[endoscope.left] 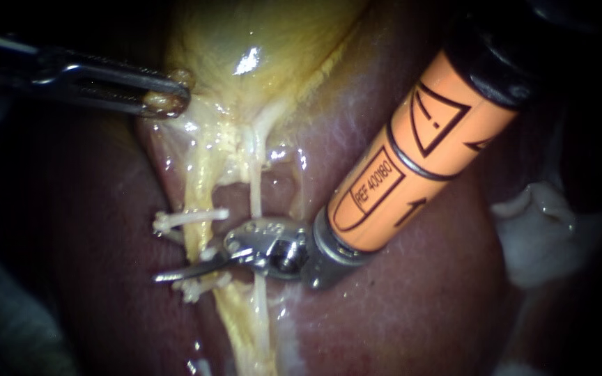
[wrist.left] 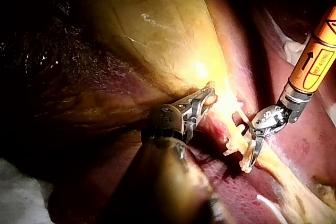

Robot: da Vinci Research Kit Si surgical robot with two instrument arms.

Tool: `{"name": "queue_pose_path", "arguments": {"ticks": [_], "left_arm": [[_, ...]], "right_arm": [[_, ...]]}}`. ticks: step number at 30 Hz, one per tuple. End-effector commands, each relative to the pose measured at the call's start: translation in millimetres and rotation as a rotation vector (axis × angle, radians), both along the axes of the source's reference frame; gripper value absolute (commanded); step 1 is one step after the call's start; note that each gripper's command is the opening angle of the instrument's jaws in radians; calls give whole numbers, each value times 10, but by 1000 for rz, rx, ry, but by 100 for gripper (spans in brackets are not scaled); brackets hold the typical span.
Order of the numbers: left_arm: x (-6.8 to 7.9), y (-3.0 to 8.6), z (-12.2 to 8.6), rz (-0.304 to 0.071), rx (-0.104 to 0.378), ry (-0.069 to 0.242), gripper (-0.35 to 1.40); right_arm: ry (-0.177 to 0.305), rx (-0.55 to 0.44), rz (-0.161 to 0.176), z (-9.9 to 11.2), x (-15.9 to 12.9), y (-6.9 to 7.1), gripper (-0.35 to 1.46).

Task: Go to the cutting position left tube

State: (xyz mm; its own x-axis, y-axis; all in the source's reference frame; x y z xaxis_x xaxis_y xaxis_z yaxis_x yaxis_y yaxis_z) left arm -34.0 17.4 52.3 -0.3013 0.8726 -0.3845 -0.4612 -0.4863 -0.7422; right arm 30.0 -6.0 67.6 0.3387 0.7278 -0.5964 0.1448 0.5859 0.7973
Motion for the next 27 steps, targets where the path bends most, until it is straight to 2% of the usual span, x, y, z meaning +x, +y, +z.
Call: {"name": "queue_pose_path", "arguments": {"ticks": [1,7,16,27], "left_arm": [[0,0,0,0,0,0,-35],[0,0,0,0,0,0,-35],[1,0,0,0,0,0,-35],[1,0,0,1,0,0,-35]], "right_arm": [[-2,-1,-2,0,-1,0,137],[-11,-2,-15,-3,-14,0,137],[-40,-13,-33,-1,-50,2,139],[-54,-22,-37,2,-77,4,139]]}}
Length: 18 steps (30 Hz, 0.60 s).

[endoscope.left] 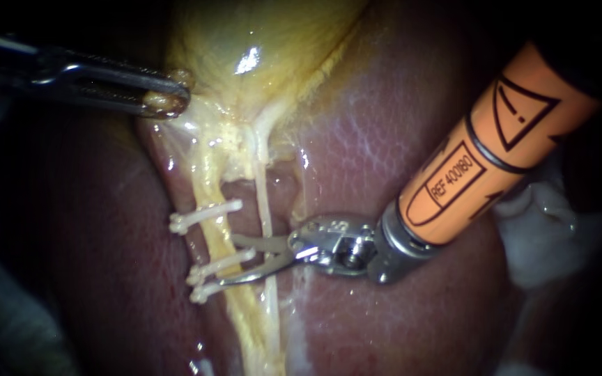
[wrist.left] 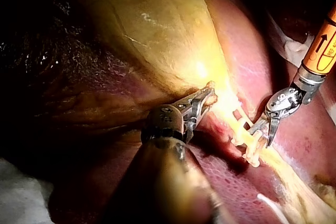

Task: Go to the cutting position left tube

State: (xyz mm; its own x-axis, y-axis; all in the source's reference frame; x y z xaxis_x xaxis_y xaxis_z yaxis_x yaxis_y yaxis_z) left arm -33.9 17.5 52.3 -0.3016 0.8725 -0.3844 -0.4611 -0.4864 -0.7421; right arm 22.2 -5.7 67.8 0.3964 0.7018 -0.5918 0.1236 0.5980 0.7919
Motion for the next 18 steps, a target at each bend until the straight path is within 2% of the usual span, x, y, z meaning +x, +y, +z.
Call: {"name": "queue_pose_path", "arguments": {"ticks": [1,9,13,18], "left_arm": [[0,0,0,0,0,-1,-35],[0,0,0,0,0,-1,-35],[1,0,0,0,0,-1,-35],[1,0,0,0,0,-1,-35]], "right_arm": [[0,0,-1,-1,-1,1,139],[-20,-4,-21,-5,-12,3,139],[-41,-5,-40,-11,-19,10,141],[-62,7,-87,-25,-22,24,142]]}}
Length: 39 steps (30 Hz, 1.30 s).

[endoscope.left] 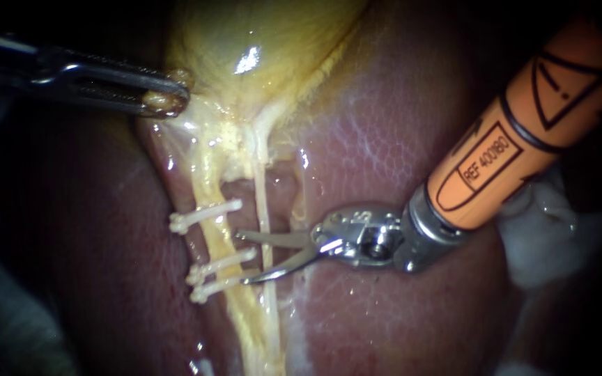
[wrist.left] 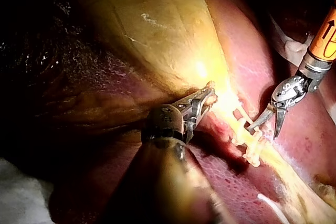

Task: Go to the cutting position left tube

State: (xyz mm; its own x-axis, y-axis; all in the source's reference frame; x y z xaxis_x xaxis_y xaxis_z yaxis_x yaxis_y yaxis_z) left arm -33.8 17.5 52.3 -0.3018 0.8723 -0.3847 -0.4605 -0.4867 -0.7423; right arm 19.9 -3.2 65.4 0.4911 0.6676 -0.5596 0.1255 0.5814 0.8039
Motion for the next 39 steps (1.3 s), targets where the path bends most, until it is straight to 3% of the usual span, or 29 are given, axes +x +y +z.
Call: {"name": "queue_pose_path", "arguments": {"ticks": [1,5,9,12,20,36,39], "left_arm": [[0,0,0,0,0,0,-35],[0,0,0,0,0,0,-35],[0,0,0,0,0,0,-35],[0,0,0,0,0,0,-35],[0,0,0,0,0,0,-35],[0,0,0,-1,0,0,-35],[-1,0,0,-1,0,0,-35]], "right_arm": [[-5,2,-9,-4,1,2,142],[-14,13,-53,-15,2,11,141],[-17,4,-105,-16,2,11,139],[-17,16,-126,-14,5,10,139],[-17,23,-138,-10,12,12,139],[-17,20,-159,25,6,17,142],[1,29,-159,28,6,20,142]]}}
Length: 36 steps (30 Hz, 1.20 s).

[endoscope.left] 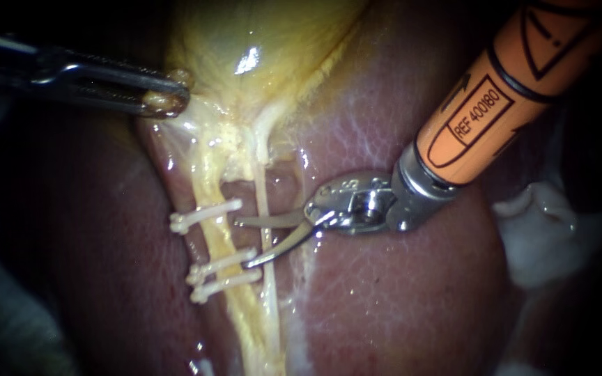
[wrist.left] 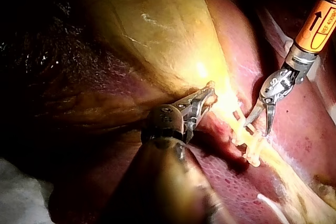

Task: Go to the cutting position left tube

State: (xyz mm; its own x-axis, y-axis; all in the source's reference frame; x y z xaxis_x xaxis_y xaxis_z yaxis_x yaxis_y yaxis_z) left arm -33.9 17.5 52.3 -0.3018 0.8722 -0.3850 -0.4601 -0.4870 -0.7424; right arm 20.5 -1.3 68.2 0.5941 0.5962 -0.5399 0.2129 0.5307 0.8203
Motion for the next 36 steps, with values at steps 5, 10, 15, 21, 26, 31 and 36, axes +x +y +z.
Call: {"name": "queue_pose_path", "arguments": {"ticks": [5,10,15,21,26,31,36], "left_arm": [[0,0,0,-1,0,1,-35],[0,0,0,-1,0,1,-35],[0,0,0,0,0,1,-35],[0,0,0,-1,0,1,-35],[0,0,1,0,0,0,-35],[0,0,1,0,0,1,-35],[0,1,1,-1,0,1,-35]], "right_arm": [[29,19,-12,1,5,0,142],[57,50,-23,4,14,-6,144],[88,77,-33,0,22,-12,144],[133,122,-24,-6,38,-15,144],[163,152,-1,-8,51,-14,144],[187,173,23,-6,63,-12,144],[201,179,44,-5,78,-12,144]]}}
